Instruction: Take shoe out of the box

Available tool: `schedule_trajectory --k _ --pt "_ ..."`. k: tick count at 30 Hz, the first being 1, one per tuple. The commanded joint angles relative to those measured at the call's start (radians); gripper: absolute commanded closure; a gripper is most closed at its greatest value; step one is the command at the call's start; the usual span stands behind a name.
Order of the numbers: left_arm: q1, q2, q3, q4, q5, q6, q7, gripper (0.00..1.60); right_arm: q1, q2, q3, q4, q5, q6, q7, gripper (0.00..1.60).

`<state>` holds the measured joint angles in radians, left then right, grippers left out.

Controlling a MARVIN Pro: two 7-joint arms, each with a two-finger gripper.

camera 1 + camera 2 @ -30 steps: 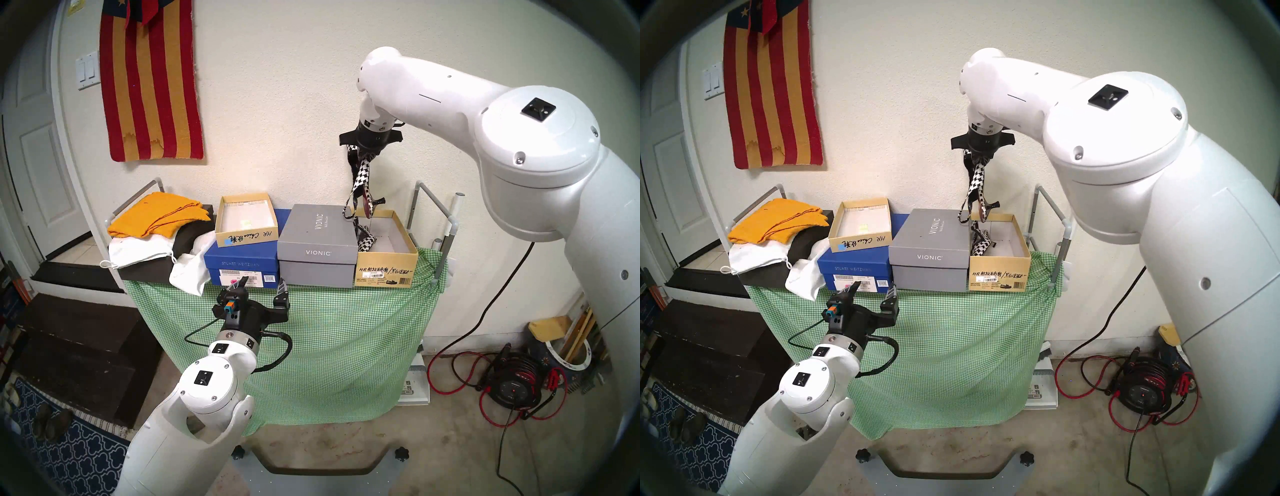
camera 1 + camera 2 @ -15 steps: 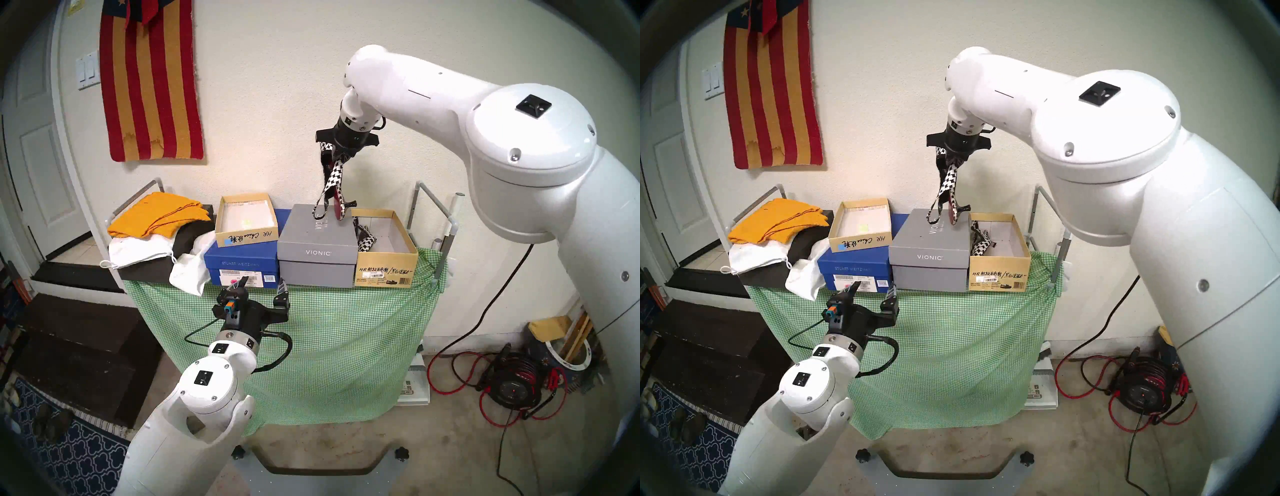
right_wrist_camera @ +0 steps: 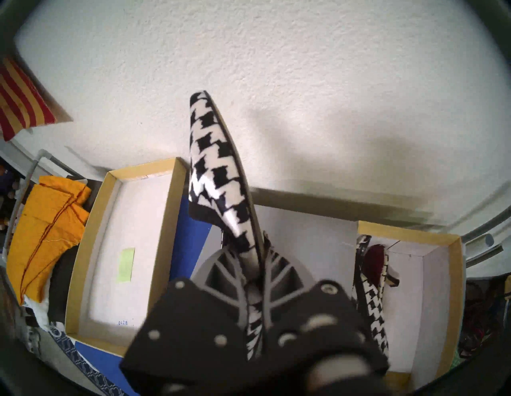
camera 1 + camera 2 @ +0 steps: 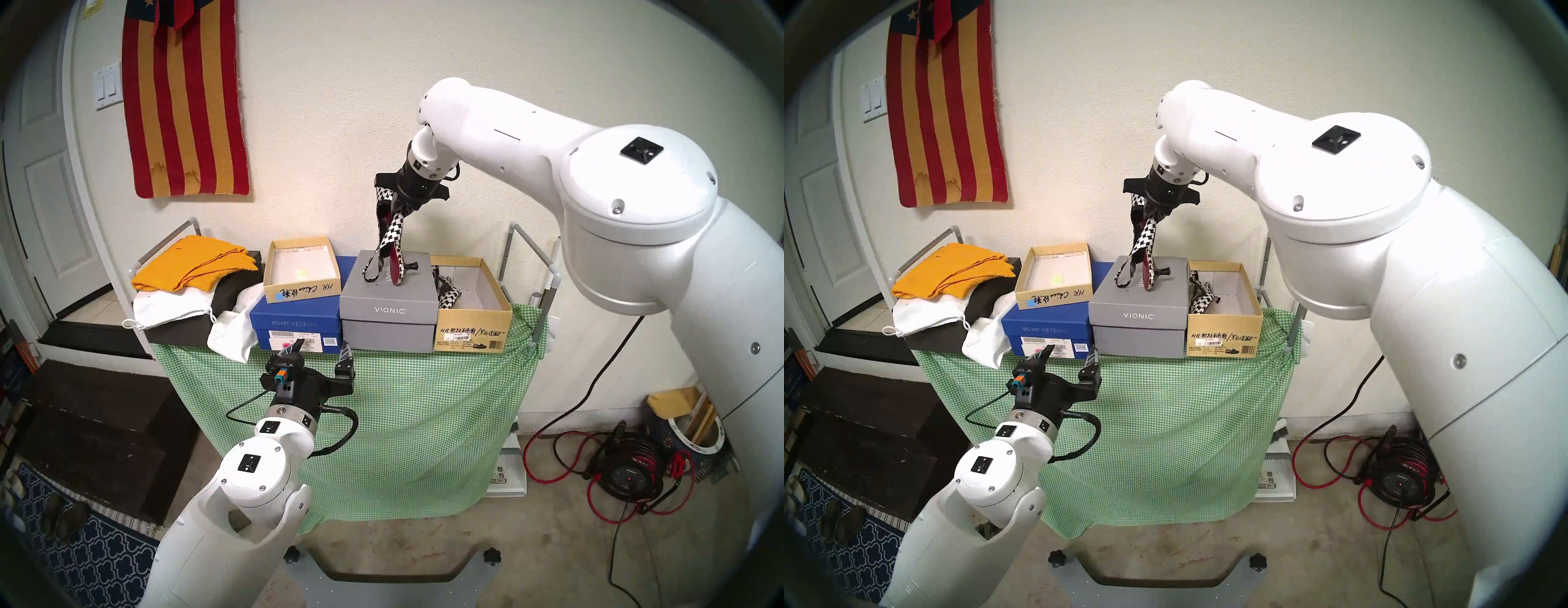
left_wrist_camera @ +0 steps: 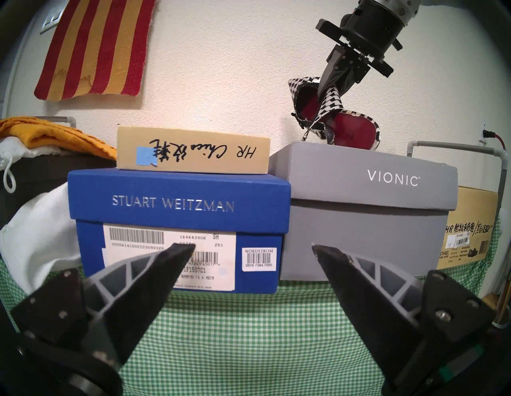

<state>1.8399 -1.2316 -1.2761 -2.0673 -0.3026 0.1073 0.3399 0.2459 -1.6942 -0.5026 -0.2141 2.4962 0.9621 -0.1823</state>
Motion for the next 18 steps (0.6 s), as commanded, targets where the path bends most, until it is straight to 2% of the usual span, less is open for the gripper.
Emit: schedule_trajectory --k 1,18 --pt "0.000 0.000 0.000 0.000 0.000 0.000 0.000 0.00 -0.026 -0.015 0.011 0.006 0.012 -0.002 0.006 1.60" --pt "0.000 0.000 0.000 0.000 0.000 0.000 0.000 0.00 -0.069 -0.032 0.034 0.024 0.027 -0.002 0.003 1.60"
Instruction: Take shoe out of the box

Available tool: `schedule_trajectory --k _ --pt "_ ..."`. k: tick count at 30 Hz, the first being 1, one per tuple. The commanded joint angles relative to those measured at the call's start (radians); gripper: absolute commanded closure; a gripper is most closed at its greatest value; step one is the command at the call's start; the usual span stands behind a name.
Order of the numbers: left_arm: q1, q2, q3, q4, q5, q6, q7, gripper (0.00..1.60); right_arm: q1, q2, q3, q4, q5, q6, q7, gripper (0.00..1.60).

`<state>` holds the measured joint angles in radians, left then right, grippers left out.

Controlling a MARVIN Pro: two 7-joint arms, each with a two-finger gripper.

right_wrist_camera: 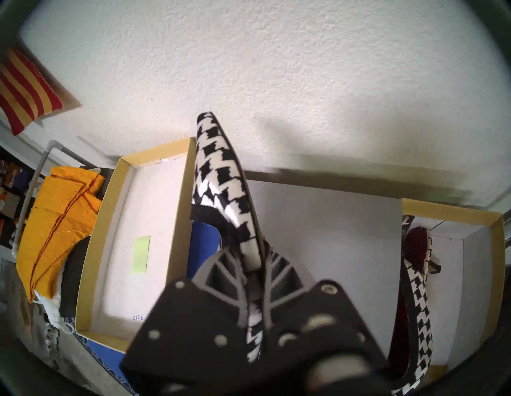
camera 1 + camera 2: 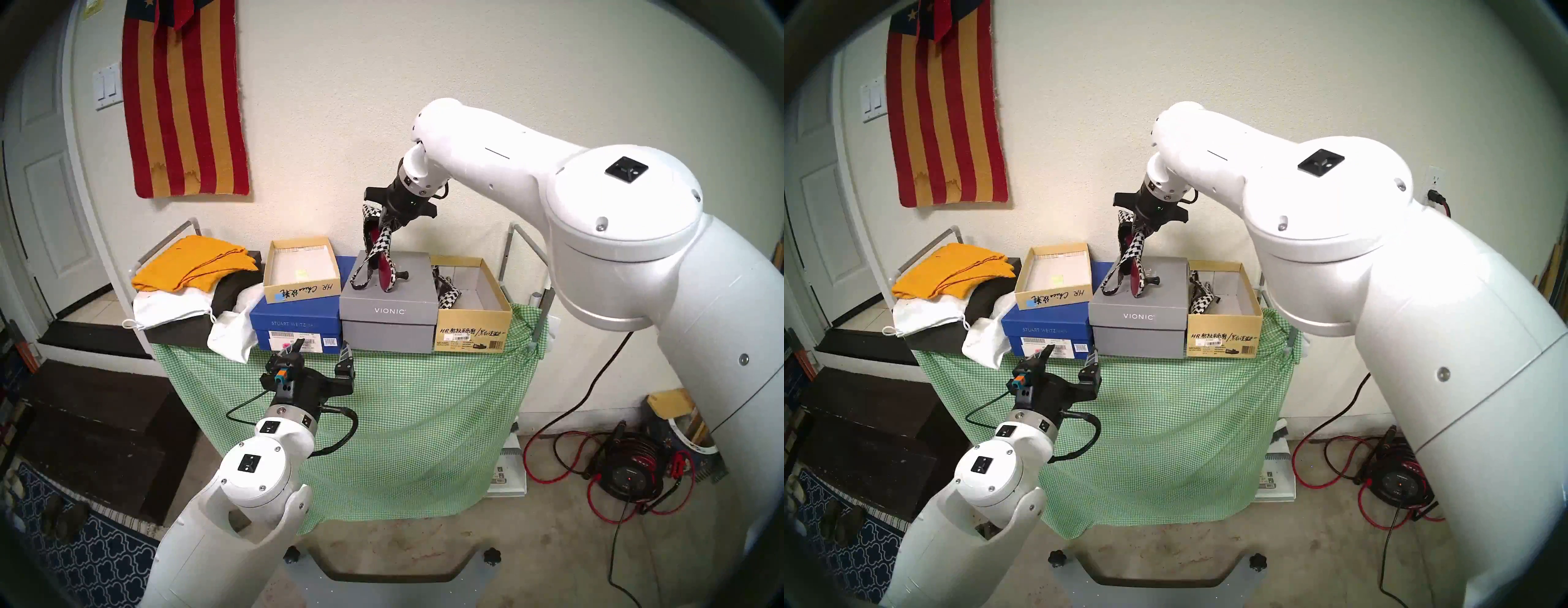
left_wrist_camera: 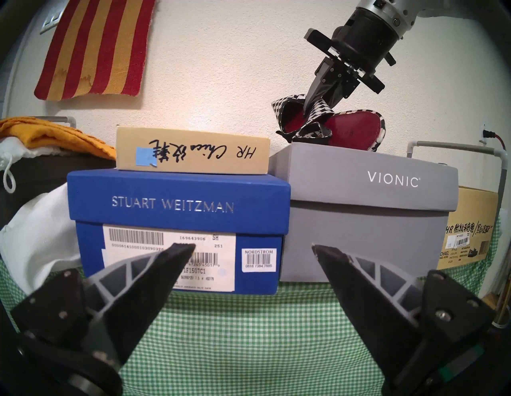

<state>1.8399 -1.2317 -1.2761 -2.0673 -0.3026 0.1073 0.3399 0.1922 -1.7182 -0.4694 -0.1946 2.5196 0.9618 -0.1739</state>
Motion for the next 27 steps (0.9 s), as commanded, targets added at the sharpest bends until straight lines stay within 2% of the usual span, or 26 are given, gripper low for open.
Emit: schedule_trajectory --k 1,6,7,8,10,20,24,26,27 --pt "0.000 0.000 0.000 0.000 0.000 0.000 0.000 0.00 -0.021 -0.008 0.003 0.007 0.005 -0.002 -0.005 1.60" --pt "0.000 0.000 0.000 0.000 0.000 0.000 0.000 0.00 -0.031 -0.007 0.008 0.016 0.009 -0.002 -0.007 1.60" --pt "0.000 0.000 0.000 0.000 0.000 0.000 0.000 0.00 -0.032 -0.007 0.009 0.017 0.010 -0.002 -0.007 1.40" --pt "0.000 0.000 0.000 0.000 0.000 0.000 0.000 0.00 -0.033 -0.007 0.011 0.019 0.011 -0.002 -0.008 1.13" --pt "0.000 0.000 0.000 0.000 0.000 0.000 0.000 0.00 -0.035 -0.007 0.013 0.023 0.013 -0.002 -0.010 0.94" --pt "0.000 0.000 0.000 0.000 0.000 0.000 0.000 0.00 -0.040 -0.011 0.026 0.035 0.021 -0.002 -0.029 0.92" --pt "0.000 0.000 0.000 0.000 0.000 0.000 0.000 0.00 -0.036 -0.013 0.032 0.040 0.025 -0.002 -0.038 0.80" --pt "0.000 0.000 0.000 0.000 0.000 0.000 0.000 0.00 -0.033 -0.014 0.034 0.043 0.027 -0.002 -0.042 0.60" --pt "0.000 0.000 0.000 0.000 0.000 0.000 0.000 0.00 -0.032 -0.015 0.036 0.044 0.028 -0.002 -0.045 0.45"
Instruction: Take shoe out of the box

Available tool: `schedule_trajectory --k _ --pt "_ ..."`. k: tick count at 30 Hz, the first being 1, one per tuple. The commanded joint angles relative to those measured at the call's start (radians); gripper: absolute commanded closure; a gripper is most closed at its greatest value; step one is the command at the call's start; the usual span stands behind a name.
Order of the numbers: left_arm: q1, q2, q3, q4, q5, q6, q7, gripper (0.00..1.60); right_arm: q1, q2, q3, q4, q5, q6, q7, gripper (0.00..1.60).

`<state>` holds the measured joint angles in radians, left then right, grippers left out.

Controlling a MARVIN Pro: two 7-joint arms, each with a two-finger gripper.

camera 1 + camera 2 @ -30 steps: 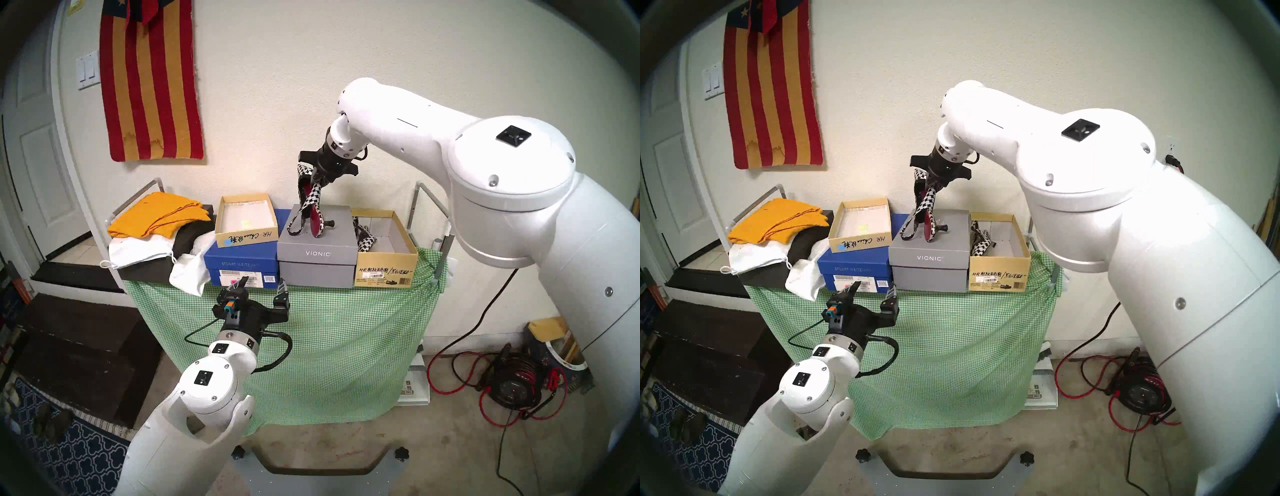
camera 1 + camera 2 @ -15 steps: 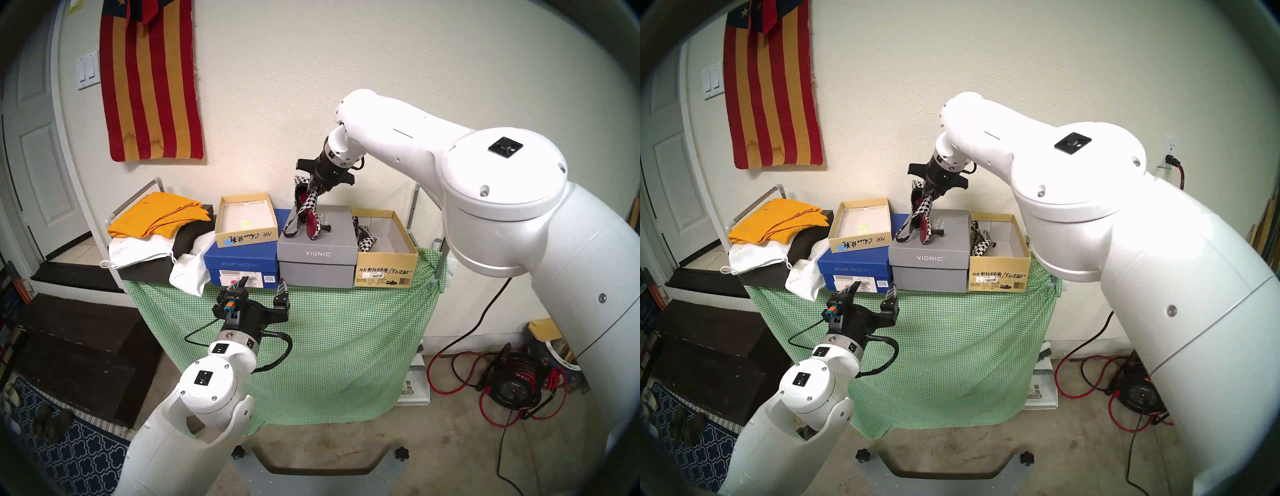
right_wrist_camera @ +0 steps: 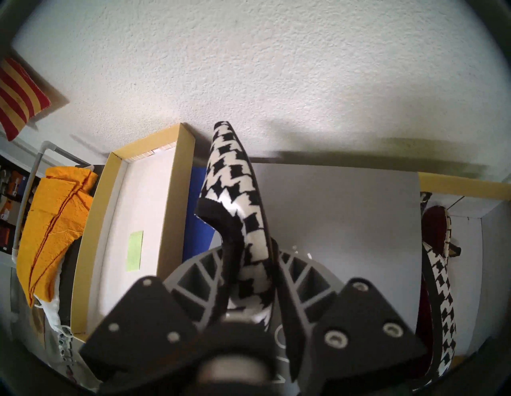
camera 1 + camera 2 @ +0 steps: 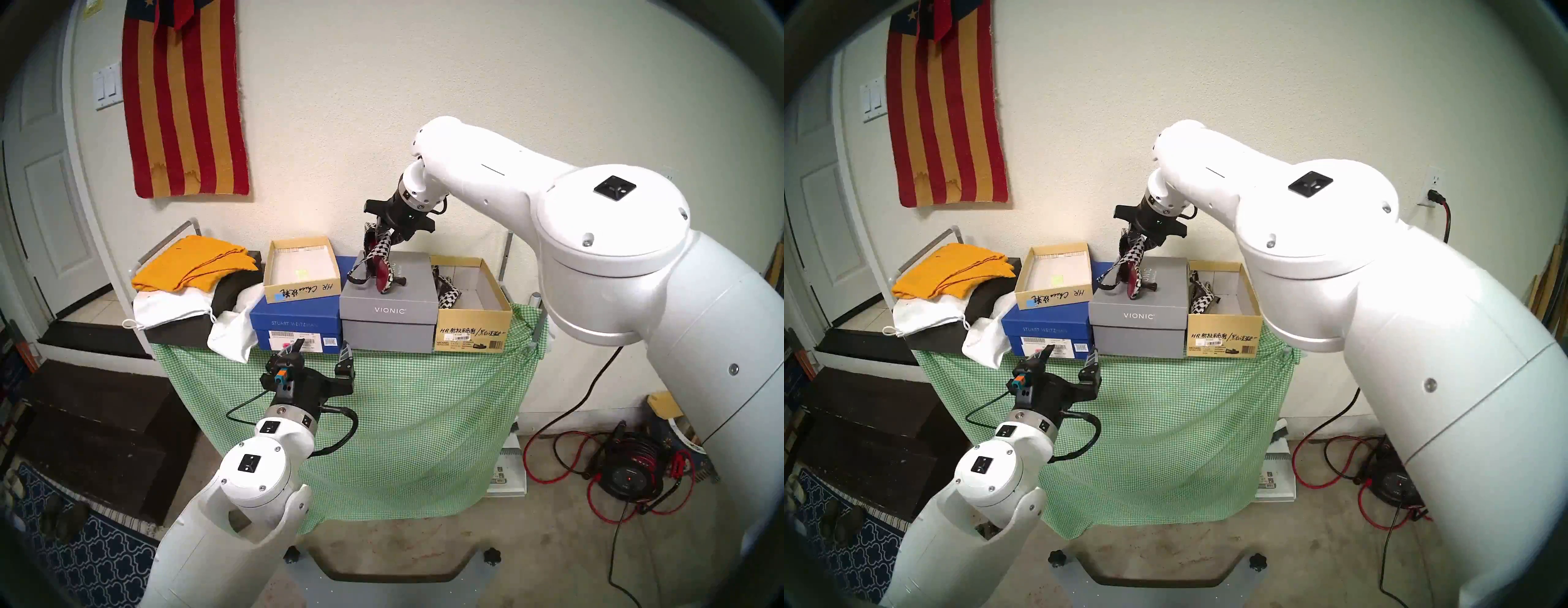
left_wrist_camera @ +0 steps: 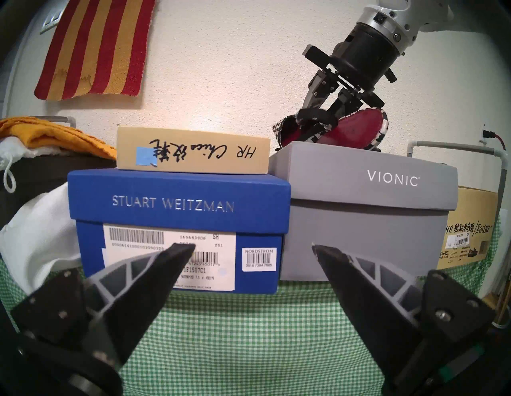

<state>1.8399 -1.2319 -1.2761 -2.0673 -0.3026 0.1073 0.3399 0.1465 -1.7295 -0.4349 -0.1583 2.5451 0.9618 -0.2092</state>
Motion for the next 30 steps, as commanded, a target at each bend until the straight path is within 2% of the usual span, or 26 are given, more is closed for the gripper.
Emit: schedule_trajectory --k 1,3,4,5,16,30 --pt "0.000 0.000 0.000 0.000 0.000 0.000 0.000 0.00 0.015 -0.004 0.003 0.008 0.003 -0.002 -0.012 0.32" --pt "0.000 0.000 0.000 0.000 0.000 0.000 0.000 0.00 0.016 -0.004 0.004 0.009 0.003 -0.002 -0.014 0.28" --pt "0.000 0.000 0.000 0.000 0.000 0.000 0.000 0.00 0.020 -0.006 0.006 0.011 0.005 -0.002 -0.020 0.04" --pt "0.000 0.000 0.000 0.000 0.000 0.000 0.000 0.00 0.022 -0.006 0.007 0.012 0.005 -0.002 -0.022 0.00" --pt "0.000 0.000 0.000 0.000 0.000 0.000 0.000 0.00 0.050 -0.007 0.021 0.023 0.012 -0.002 -0.046 0.00" --pt "0.000 0.000 0.000 0.000 0.000 0.000 0.000 0.00 0.085 0.032 0.028 0.046 0.013 -0.002 -0.082 0.00"
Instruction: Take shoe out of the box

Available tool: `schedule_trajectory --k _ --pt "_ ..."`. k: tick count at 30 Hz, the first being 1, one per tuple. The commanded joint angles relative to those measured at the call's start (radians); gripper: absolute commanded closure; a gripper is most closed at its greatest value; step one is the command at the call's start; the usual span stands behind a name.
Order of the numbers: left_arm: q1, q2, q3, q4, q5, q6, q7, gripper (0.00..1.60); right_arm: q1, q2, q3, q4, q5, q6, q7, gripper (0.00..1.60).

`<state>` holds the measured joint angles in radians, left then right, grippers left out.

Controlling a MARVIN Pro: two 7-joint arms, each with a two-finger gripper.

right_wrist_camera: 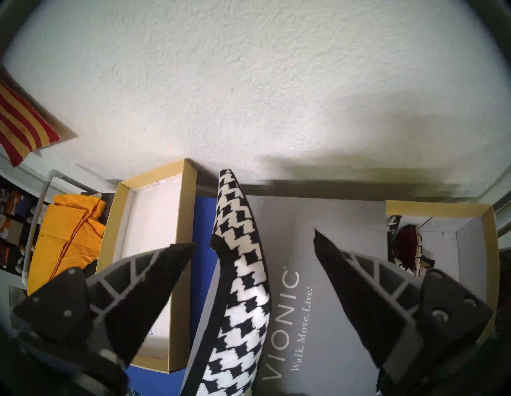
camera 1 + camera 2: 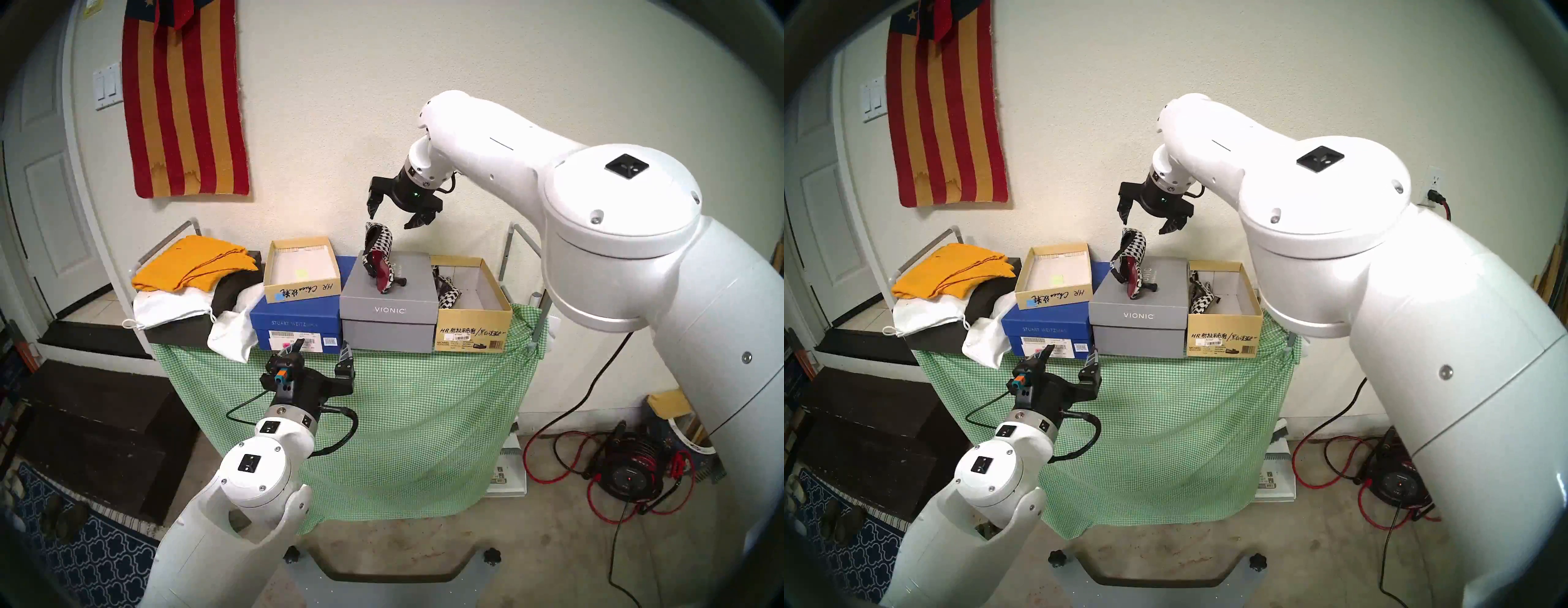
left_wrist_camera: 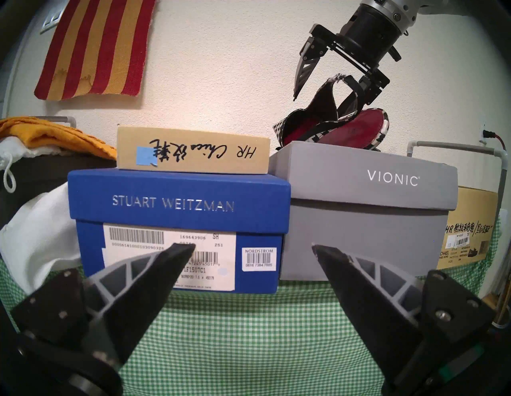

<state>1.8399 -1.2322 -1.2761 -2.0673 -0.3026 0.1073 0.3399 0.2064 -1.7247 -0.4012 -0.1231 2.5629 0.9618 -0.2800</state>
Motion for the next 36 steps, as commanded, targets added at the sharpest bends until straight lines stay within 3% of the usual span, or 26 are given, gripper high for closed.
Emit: schedule_trajectory --k 1,18,36 --pt "0.000 0.000 0.000 0.000 0.000 0.000 0.000 0.00 0.026 0.032 -0.006 0.012 -0.005 -0.002 -0.014 0.00" --pt "0.000 0.000 0.000 0.000 0.000 0.000 0.000 0.00 -0.037 0.099 -0.028 0.016 -0.019 -0.002 -0.066 0.00" --pt "0.000 0.000 -0.001 0.000 0.000 0.000 0.000 0.00 -0.045 0.108 -0.040 -0.006 -0.046 -0.002 -0.161 0.00"
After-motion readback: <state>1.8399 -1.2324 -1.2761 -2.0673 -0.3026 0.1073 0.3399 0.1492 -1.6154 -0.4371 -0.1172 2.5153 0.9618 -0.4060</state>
